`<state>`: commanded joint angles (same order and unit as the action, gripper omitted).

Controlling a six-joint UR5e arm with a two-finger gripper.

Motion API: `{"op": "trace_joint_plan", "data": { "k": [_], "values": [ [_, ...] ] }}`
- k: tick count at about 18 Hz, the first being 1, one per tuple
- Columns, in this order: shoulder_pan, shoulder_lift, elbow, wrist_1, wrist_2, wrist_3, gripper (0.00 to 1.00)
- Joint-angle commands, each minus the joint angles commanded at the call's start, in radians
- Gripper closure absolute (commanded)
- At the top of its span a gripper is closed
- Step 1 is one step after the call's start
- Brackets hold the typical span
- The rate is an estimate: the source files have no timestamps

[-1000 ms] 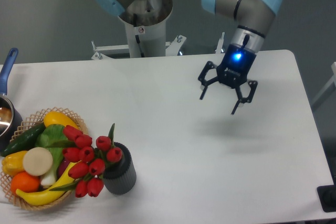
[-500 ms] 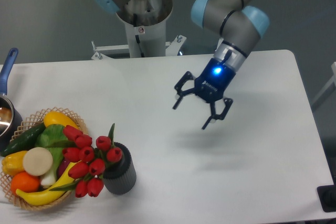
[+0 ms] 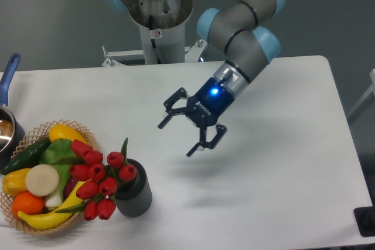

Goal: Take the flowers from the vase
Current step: 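Lower the open gripper around the red tulip stems above the vase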

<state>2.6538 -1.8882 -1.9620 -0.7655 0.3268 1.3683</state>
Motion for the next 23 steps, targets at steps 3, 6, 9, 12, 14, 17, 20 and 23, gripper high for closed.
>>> {"op": "trace_joint_plan", "data": {
  "k": [3,6,9,12,14,17,20,23],
  "values": [
    [-0.043,-0.028,0.028,0.000,-0.005,0.000,0.00],
    [-0.075,-0.057,0.080,0.000,-0.008,-0.005,0.00],
    [-0.098,-0.091,0.116,0.000,-0.008,-0.005,0.00],
    [-0.114,-0.107,0.143,0.000,-0.008,-0.005,0.00],
    [-0.129,-0.126,0.161,0.000,-0.008,-0.005,0.00],
    [-0.147,-0.137,0.170,0.008,-0.008,-0.003,0.00],
    [-0.166,-0.150,0.186,0.014,-0.006,-0.003,0.00],
    [-0.178,-0.160,0.195,0.014,-0.006,-0.006,0.03]
  ]
}}
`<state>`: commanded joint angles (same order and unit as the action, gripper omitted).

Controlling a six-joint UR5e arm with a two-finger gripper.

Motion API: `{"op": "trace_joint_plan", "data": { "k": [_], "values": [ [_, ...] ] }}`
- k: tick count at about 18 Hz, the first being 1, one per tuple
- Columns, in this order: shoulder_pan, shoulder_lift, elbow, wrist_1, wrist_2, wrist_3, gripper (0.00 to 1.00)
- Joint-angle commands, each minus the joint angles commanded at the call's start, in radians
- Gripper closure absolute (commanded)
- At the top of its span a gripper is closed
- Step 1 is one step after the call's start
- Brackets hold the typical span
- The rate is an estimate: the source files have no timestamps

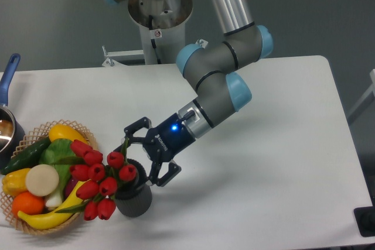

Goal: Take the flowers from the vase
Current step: 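Lower the open gripper around the red tulip stems above the vase, then close the gripper on the tulip stems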

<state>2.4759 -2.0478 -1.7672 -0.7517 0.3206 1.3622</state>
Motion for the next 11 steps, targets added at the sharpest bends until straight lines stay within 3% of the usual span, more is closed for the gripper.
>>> {"op": "trace_joint_plan", "data": {
  "k": [1,2,4,6,11],
  "values": [
    [-0.008,-0.002,0.000,0.000,0.000,0.000,0.14],
    [-0.008,-0.003,0.002,0.000,0.000,-0.002,0.32],
    [-0.009,-0.009,0.003,-0.002,0.002,-0.002,0.52],
    [-0.009,-0.012,0.005,0.000,0.000,-0.002,0.60],
    [-0.009,-0.025,0.041,-0.002,0.002,-0.005,0.65]
  ]
}}
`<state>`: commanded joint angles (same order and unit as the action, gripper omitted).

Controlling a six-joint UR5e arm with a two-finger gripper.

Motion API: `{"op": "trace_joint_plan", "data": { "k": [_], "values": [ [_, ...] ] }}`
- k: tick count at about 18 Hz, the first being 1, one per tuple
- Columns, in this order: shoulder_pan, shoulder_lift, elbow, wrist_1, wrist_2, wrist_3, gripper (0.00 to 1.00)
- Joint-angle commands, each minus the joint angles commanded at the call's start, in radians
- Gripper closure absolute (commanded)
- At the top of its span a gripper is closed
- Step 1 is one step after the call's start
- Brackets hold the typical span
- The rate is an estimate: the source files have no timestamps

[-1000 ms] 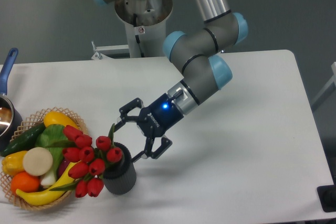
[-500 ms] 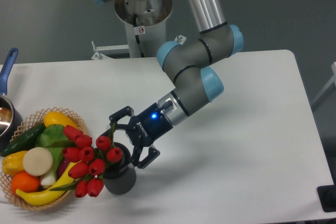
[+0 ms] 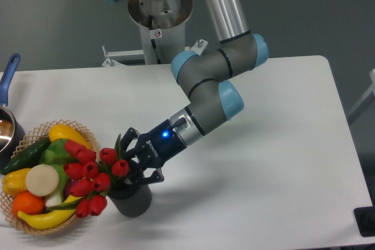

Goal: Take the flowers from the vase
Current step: 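Close the gripper on the tulip stems, then lift the gripped tulips up out of the black vase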

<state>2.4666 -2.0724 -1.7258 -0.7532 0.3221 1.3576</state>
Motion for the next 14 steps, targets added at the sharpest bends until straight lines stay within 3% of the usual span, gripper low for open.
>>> {"op": "trace_joint_plan", "data": {
  "k": [7,14],
  "values": [
    [0.014,0.015,0.008,0.000,-0.005,-0.020,0.67],
    [0.043,0.092,0.008,0.000,-0.089,-0.109,0.67]
  ]
}}
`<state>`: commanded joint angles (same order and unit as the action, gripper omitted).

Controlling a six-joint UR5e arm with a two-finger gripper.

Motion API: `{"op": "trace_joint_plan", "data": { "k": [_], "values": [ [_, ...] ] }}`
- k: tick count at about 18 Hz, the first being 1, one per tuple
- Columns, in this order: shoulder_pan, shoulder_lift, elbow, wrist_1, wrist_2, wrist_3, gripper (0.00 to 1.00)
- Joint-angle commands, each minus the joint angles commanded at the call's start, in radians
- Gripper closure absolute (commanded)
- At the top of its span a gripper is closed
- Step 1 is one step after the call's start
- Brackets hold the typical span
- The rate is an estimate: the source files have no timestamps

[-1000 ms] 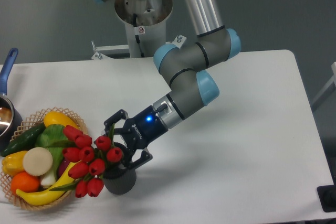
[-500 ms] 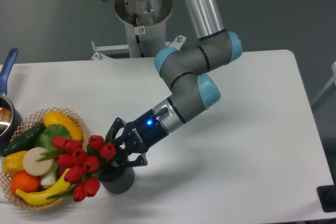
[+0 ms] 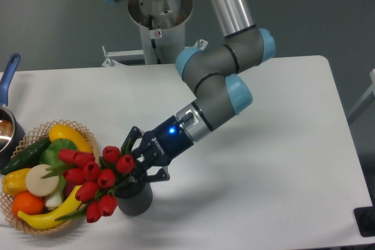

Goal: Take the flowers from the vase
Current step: 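Lift the gripped tulips up out of the black vase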

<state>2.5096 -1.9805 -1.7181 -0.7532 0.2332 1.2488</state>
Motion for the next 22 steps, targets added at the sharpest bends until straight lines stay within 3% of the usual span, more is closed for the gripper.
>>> {"op": "trace_joint_plan", "data": {
  "k": [6,13,22],
  "values": [
    [0.037,0.035,0.002,0.000,-0.061,-0.032,0.67],
    [0.103,0.046,0.061,0.000,-0.198,-0.127,0.67],
    [0.192,0.075,0.061,-0.003,-0.333,-0.184,0.67]
  ]
}}
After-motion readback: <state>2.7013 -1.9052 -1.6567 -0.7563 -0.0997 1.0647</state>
